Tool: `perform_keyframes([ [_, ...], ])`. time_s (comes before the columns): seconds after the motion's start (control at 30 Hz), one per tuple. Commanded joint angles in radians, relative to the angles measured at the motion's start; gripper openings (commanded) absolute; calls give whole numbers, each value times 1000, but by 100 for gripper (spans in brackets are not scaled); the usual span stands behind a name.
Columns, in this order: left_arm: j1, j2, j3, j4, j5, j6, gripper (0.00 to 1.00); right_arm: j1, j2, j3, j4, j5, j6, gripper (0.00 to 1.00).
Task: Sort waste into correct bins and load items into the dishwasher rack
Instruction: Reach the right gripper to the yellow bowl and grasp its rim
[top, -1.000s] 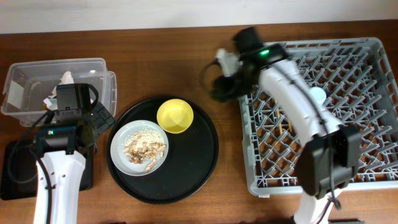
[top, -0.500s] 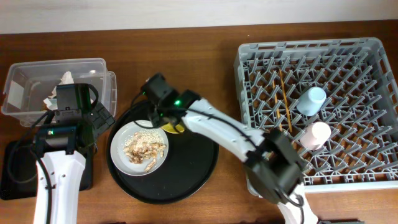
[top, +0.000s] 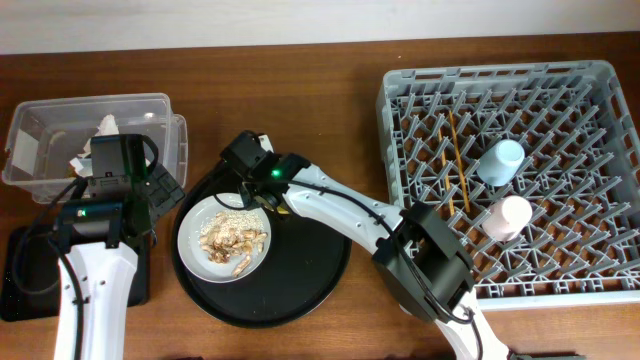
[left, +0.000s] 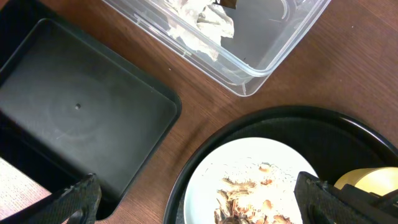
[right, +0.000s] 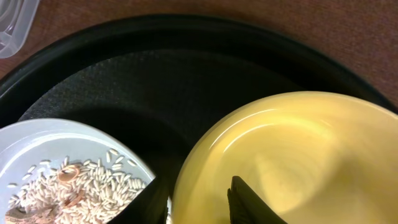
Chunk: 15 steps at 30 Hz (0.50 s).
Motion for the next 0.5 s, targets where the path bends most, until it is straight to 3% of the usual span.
perform_keyframes([
  [0.0, 4, -10, 10, -2, 0, -6, 99, 14, 16, -13, 6, 22, 21, 34],
  [0.27, 4, -10, 11, -2, 0, -6, 99, 14, 33, -13, 1, 11, 25, 18],
  [0.3, 4, -10, 11, -2, 0, -6, 99, 14, 33, -13, -5, 11, 47, 9],
  [0.47, 4, -10, 11, -2, 0, -6, 99, 14, 26, 37, -33, -35, 50, 4],
])
